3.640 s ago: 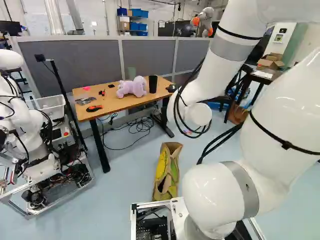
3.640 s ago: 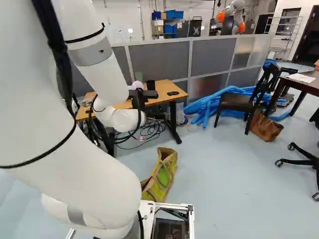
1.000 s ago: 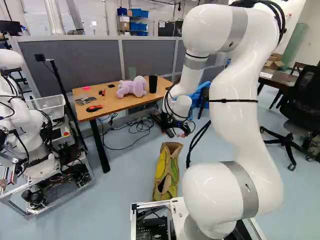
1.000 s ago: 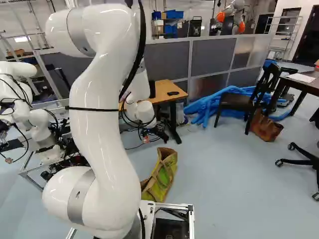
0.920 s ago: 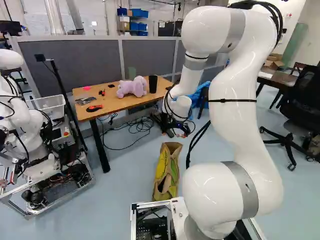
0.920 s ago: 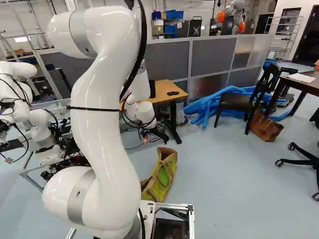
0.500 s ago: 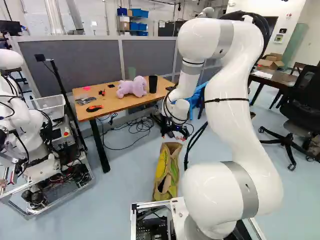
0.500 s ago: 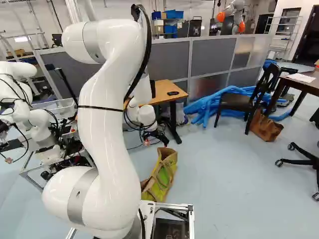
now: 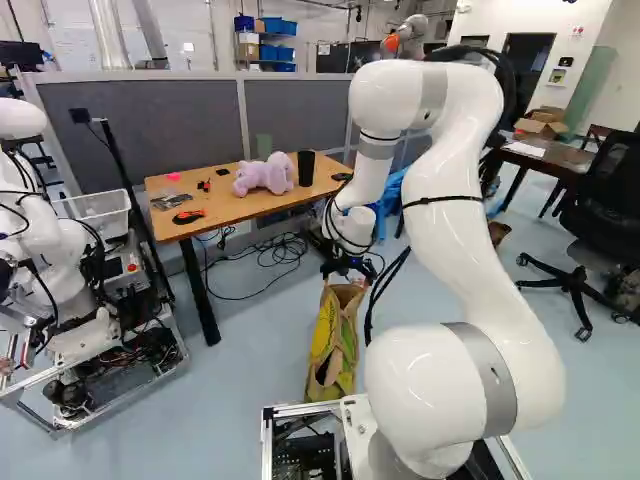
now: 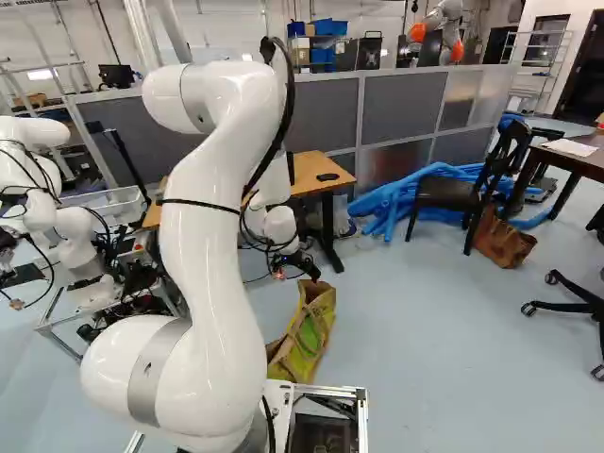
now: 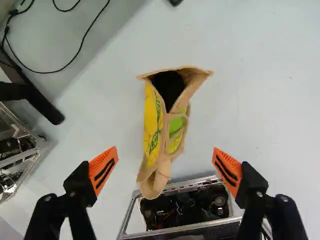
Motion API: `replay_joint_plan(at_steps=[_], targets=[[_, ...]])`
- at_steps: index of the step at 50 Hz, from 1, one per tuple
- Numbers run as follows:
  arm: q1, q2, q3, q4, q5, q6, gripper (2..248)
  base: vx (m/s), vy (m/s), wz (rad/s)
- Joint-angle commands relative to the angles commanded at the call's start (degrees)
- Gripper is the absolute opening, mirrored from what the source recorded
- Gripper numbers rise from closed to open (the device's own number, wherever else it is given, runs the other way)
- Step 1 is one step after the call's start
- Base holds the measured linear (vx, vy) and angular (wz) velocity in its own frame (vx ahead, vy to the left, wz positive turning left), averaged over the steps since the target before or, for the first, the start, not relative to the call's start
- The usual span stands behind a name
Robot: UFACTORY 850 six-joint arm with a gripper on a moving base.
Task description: Pick up the bag on the ground and place it on the table
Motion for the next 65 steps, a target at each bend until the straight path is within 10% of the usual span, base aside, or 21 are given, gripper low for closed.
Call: replay_joint_plan(at_steps=[65], targets=[[0.00, -15.09, -9.98, 0.00, 0.00, 0.00, 247, 0.000, 0.000, 0.000]])
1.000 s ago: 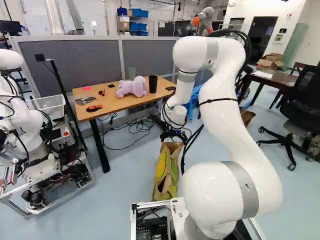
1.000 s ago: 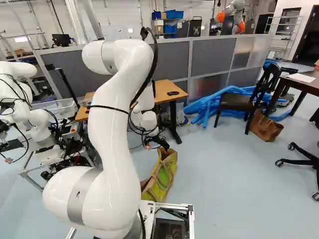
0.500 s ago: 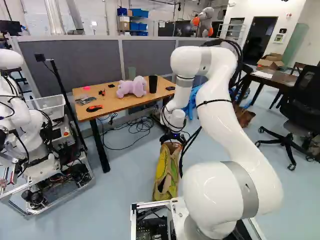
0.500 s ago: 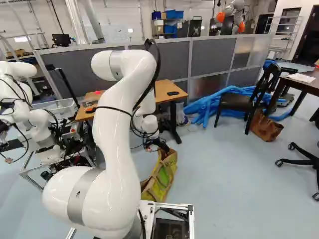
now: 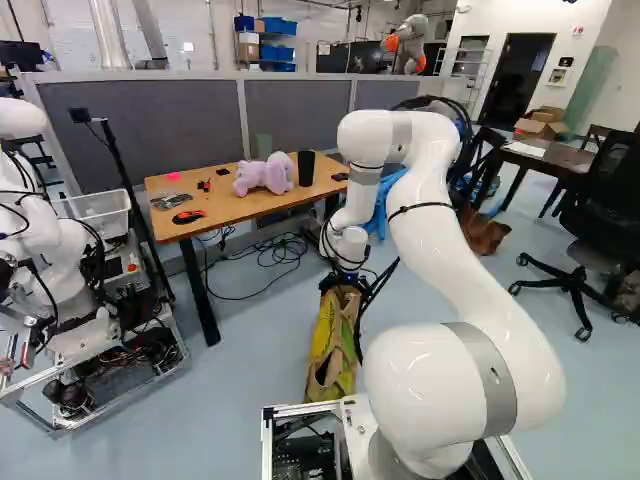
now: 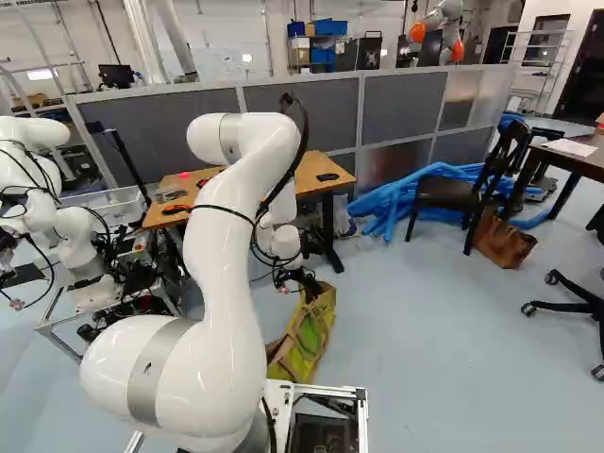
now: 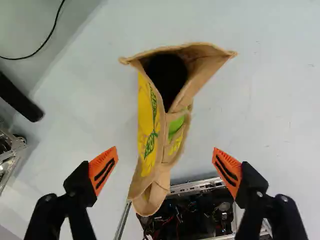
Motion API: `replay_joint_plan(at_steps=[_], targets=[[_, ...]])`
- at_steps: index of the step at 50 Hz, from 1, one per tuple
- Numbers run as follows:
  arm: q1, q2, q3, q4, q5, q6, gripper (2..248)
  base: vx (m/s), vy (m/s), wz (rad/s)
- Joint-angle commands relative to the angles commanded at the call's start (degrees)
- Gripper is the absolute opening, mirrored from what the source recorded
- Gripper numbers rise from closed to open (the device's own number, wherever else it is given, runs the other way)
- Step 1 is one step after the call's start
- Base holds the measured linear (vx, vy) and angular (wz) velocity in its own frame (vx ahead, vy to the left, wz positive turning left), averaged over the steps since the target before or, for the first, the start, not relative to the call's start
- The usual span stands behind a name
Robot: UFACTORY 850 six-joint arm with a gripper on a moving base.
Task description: Pick up the bag on the ground and place it on the table
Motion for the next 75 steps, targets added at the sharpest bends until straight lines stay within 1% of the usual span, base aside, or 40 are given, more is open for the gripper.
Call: replay_joint_plan(at_steps=[75], targets=[[0.00, -16.73, -13.23, 0.00, 0.00, 0.00, 247, 0.000, 0.000, 0.000]])
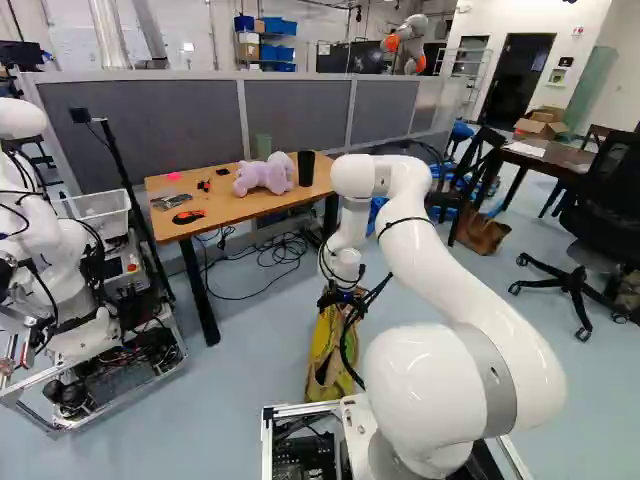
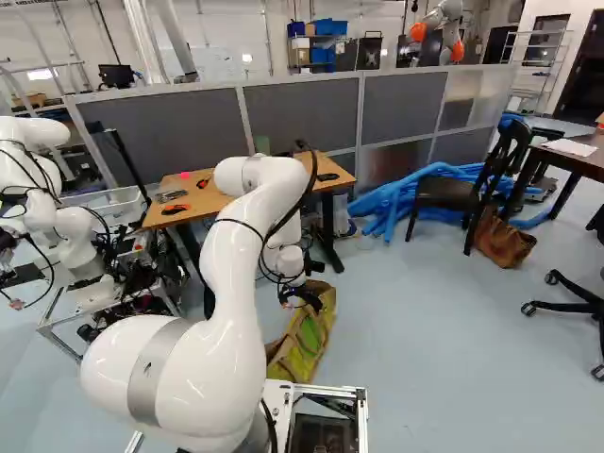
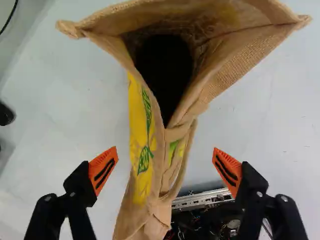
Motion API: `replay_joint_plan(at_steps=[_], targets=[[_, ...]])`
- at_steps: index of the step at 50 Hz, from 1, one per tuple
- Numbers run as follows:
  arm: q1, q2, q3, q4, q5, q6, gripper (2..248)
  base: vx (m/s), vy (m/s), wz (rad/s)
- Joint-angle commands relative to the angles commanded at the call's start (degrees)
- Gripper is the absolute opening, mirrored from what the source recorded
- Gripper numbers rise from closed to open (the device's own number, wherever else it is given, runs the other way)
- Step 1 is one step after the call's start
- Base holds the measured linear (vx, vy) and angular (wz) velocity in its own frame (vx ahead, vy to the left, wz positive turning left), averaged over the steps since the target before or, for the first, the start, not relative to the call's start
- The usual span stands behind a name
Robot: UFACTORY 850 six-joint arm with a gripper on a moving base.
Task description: Pick up the bag on the ground and place it on the table
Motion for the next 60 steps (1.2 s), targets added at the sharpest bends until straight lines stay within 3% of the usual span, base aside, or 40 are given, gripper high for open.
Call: replay_joint_plan(at_steps=[60], targets=[[0.00, -13.20, -12.14, 0.00, 0.00, 0.00, 247, 0.000, 0.000, 0.000]])
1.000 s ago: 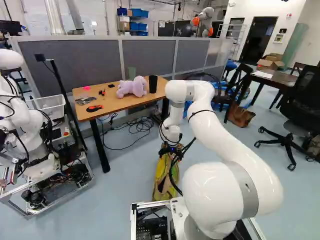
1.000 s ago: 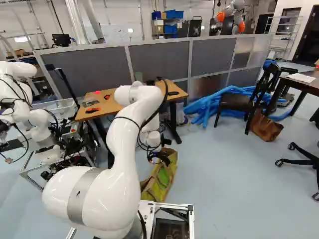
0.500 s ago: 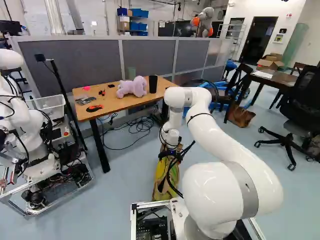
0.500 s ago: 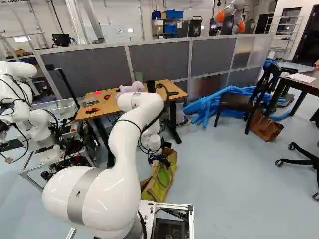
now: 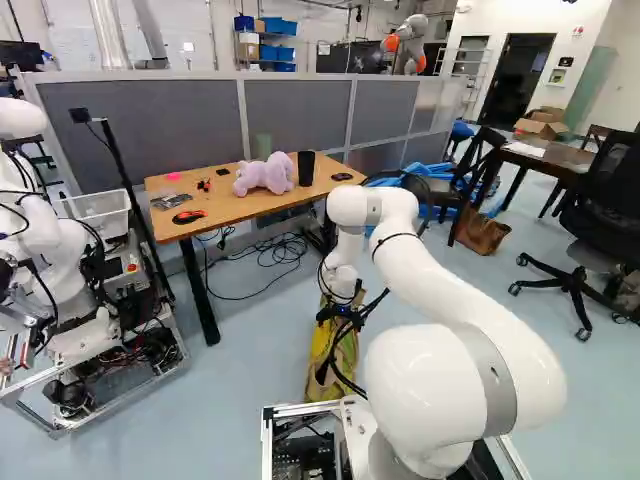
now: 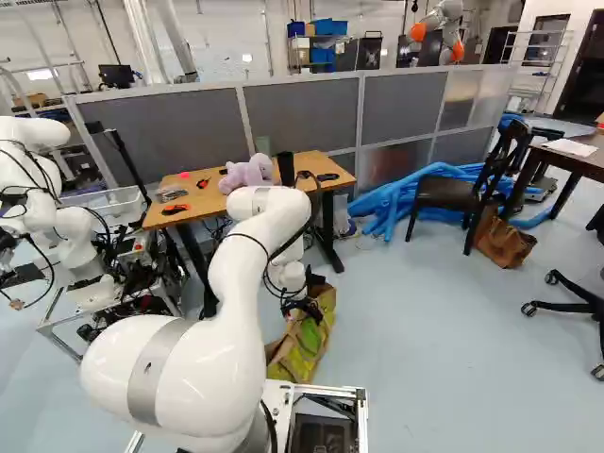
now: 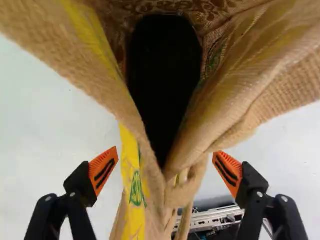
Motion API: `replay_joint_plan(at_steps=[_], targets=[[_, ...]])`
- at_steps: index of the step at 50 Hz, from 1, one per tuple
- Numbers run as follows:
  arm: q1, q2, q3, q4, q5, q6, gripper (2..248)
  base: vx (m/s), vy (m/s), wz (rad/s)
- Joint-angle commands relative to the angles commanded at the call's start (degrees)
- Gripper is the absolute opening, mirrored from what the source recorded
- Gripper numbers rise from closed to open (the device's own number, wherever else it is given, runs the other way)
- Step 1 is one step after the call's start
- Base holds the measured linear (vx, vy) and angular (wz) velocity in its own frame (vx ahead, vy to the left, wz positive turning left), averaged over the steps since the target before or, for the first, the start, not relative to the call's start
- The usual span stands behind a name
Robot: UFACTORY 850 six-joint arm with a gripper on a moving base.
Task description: Pick up the bag on the ground and place it on the table
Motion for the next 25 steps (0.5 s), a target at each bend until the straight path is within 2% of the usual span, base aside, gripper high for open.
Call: replay_joint_plan(at_steps=[25], targets=[[0.00, -5.56, -5.58, 0.00, 0.00, 0.00, 247, 0.000, 0.000, 0.000]])
